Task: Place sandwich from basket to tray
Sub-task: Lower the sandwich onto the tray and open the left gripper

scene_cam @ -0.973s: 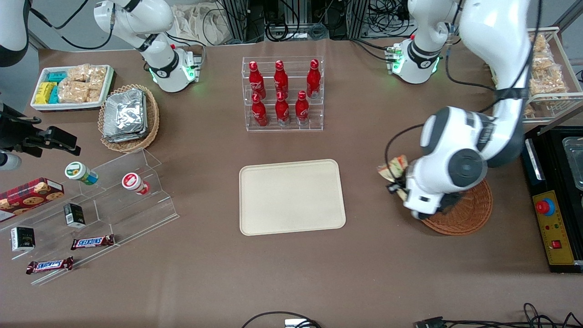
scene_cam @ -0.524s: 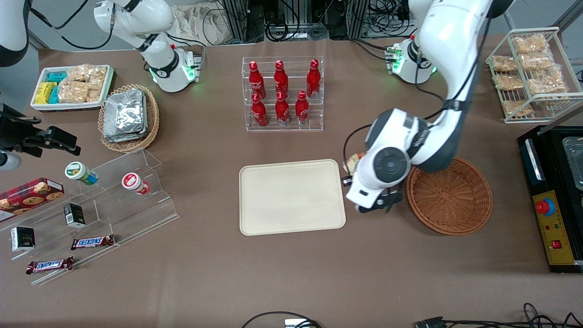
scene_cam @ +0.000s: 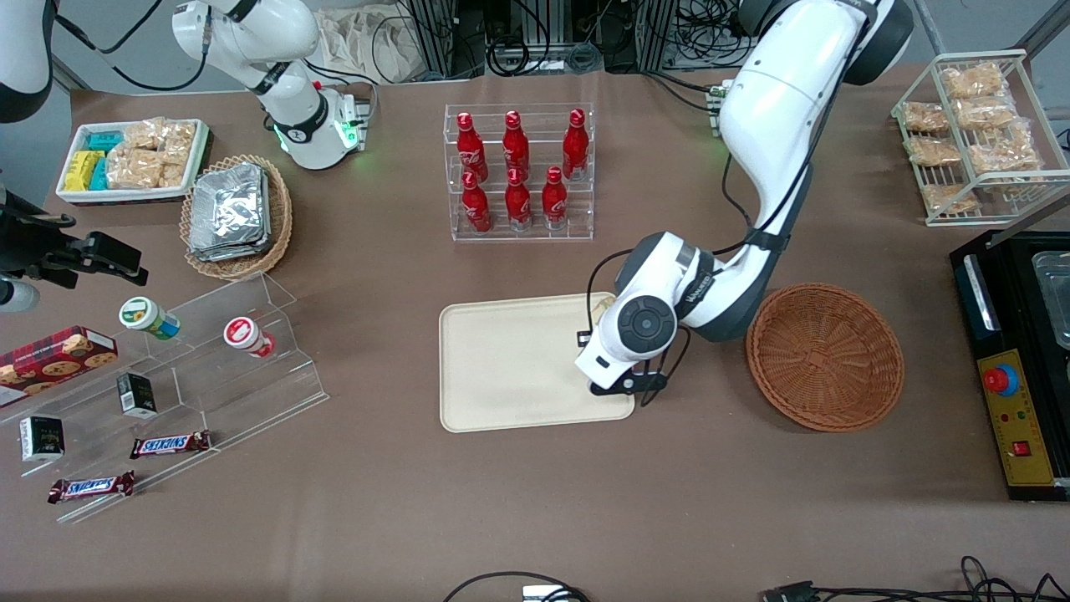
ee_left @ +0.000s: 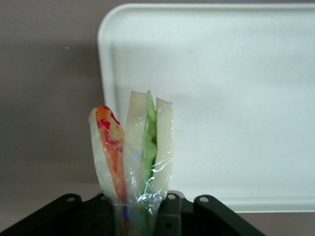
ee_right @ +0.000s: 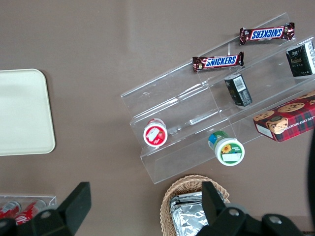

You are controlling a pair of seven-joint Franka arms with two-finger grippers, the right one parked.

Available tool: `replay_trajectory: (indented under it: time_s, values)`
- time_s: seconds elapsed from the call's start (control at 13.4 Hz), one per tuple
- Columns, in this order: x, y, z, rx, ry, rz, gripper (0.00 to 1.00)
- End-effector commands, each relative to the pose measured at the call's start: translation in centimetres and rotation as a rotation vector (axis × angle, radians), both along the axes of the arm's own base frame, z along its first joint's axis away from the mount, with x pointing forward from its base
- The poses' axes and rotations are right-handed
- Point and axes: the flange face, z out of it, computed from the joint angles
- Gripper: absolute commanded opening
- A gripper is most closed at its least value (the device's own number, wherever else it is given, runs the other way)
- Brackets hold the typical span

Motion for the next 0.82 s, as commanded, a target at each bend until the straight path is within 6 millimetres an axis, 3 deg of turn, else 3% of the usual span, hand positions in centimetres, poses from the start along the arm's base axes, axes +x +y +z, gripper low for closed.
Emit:
replay_trajectory:
  time_s: [0.0,0.52,0.67,0.75]
  values:
    - [0.4,-0.5,-0.4,-0.026,-0.01,-0.111,0.18]
    - [0.4,-0.6,-3.4,-0.033,-0.013,-0.122,0.19]
    - [0.5,-0.5,-4.9,-0.019,-0.02,-0.131,0.24]
    - [0.5,-0.4,-5.4,-0.008,-0.032,-0.134,0.31]
